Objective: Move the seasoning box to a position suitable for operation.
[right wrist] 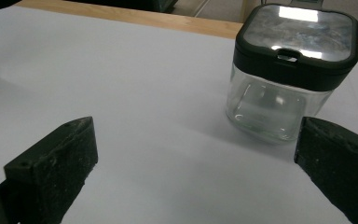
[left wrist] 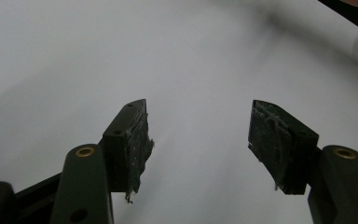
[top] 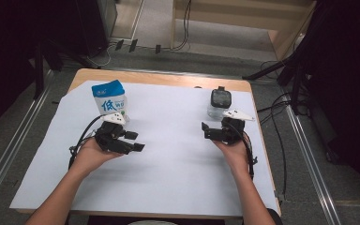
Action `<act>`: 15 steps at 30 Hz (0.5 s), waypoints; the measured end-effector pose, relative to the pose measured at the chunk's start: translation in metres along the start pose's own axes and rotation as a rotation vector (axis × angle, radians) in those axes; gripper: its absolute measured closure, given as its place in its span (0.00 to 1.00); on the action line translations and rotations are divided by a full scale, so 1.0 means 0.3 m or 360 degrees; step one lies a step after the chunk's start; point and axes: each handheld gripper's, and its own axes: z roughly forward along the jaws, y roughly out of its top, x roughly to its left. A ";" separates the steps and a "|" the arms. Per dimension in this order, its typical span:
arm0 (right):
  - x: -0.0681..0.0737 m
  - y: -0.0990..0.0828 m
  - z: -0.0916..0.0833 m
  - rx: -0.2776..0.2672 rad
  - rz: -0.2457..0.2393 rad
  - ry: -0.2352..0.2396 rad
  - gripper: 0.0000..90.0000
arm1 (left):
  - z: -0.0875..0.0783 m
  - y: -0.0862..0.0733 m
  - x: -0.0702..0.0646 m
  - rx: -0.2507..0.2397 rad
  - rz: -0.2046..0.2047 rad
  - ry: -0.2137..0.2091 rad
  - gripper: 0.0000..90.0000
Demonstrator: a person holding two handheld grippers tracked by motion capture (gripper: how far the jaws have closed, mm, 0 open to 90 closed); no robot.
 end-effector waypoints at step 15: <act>-0.068 0.074 0.088 0.0037 0.0038 -0.0153 0.00 | 0.011 0.001 -0.009 0.0023 0.0026 -0.0003 0.43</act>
